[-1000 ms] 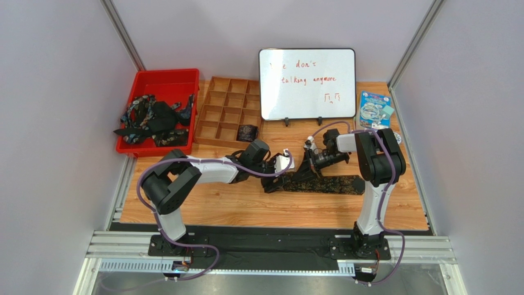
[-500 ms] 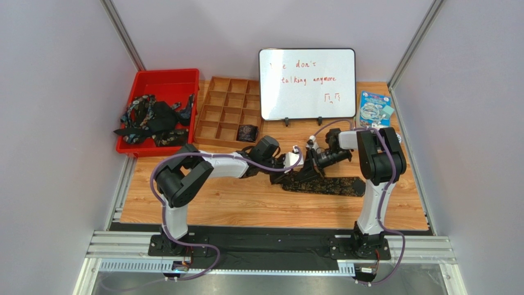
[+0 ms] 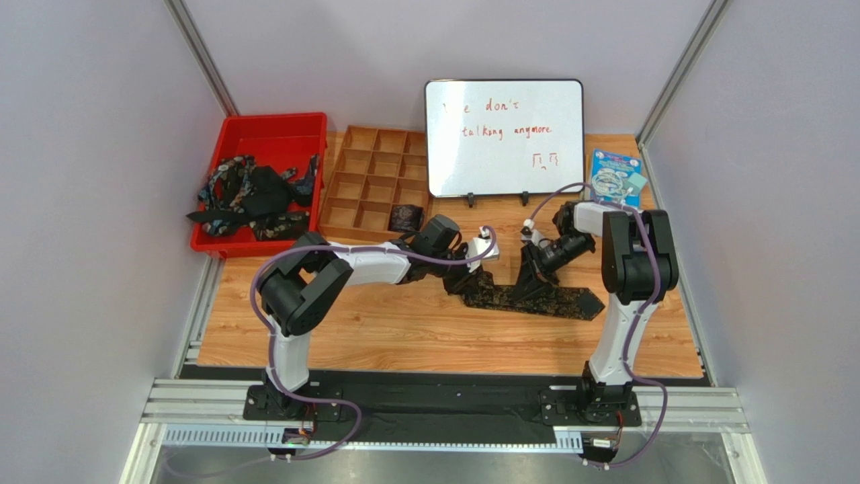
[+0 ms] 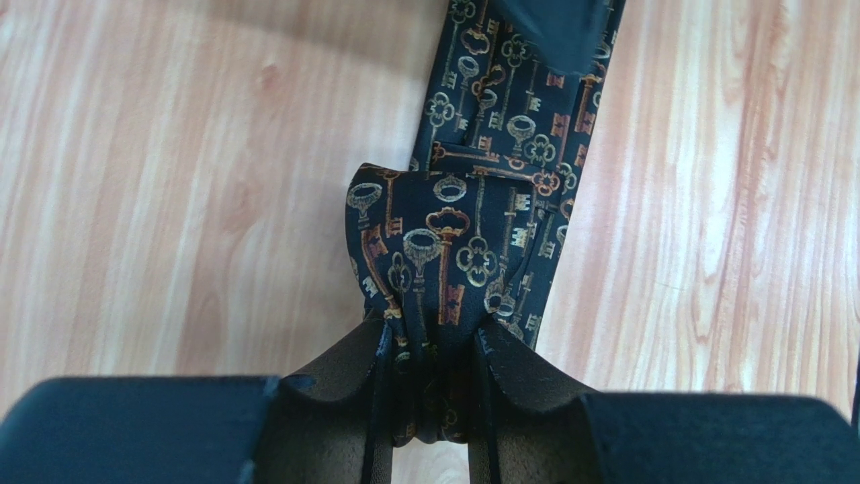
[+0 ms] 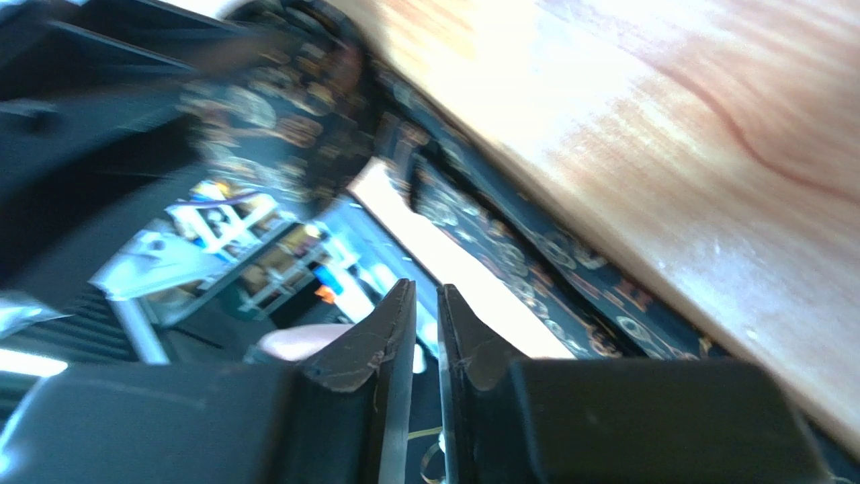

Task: Roll the ties
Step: Roll the tie at the center of the board.

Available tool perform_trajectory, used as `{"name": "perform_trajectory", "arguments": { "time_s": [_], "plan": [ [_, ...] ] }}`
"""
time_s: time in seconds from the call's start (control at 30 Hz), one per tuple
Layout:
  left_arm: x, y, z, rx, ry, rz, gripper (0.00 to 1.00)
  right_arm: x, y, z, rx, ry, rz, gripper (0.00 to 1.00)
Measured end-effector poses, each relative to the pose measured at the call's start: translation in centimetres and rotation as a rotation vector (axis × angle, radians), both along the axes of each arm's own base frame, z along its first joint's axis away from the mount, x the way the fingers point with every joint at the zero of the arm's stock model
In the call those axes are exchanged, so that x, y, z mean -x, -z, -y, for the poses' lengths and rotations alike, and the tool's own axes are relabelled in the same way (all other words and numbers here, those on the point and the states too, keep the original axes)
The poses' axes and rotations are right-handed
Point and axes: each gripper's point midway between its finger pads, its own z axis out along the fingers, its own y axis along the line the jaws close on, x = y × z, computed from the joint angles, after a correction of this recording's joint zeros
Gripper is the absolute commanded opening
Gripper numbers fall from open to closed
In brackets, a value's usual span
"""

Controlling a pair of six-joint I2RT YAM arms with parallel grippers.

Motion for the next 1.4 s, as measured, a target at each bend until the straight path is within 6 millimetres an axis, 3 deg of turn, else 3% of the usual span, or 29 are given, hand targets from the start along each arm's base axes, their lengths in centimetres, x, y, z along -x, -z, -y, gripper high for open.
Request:
{"name": "perform_trajectory", "arguments": {
  "time_s": [0.2, 0.5, 0.67, 0.83, 0.97, 1.17, 1.4],
  "plan": [
    [-1.0, -0.2, -0.7, 0.009, -0.047, -0.028, 0.11, 0.9, 2.7, 0.5, 0.112, -0.082, -0.005, 0.16],
    [0.1, -2.3, -1.2, 0.067, 0.065, 0.008, 0.13, -1.0, 3.1, 0.8, 0.187, -0.059, 0.002, 0.19],
    [1.1, -1.5, -2.4, -0.015, 0.147, 0.026, 0.12, -1.2, 3.1, 0.7, 0.202, -0.047, -0.006, 0.18],
    [0.6, -0.1, -3.1, -0.121, 0.157, 0.042, 0.12, -1.4, 2.8, 0.3, 0.178, -0.032, -0.006, 0.21],
    [0.6, 0.2, -3.1, -0.166, 0.163, 0.058, 0.12, -2.1, 1.6, -1.1, 0.097, 0.030, 0.015, 0.22],
    [0.5, 0.3, -3.1, -0.185, 0.169, 0.080, 0.12, -4.5, -2.7, -4.1, -0.046, 0.106, 0.127, 0.12],
    [0.5, 0.3, -3.1, -0.187, 0.169, 0.081, 0.13, -4.4, -2.3, -7.9, -0.094, 0.074, 0.109, 0.15]
  ]
}}
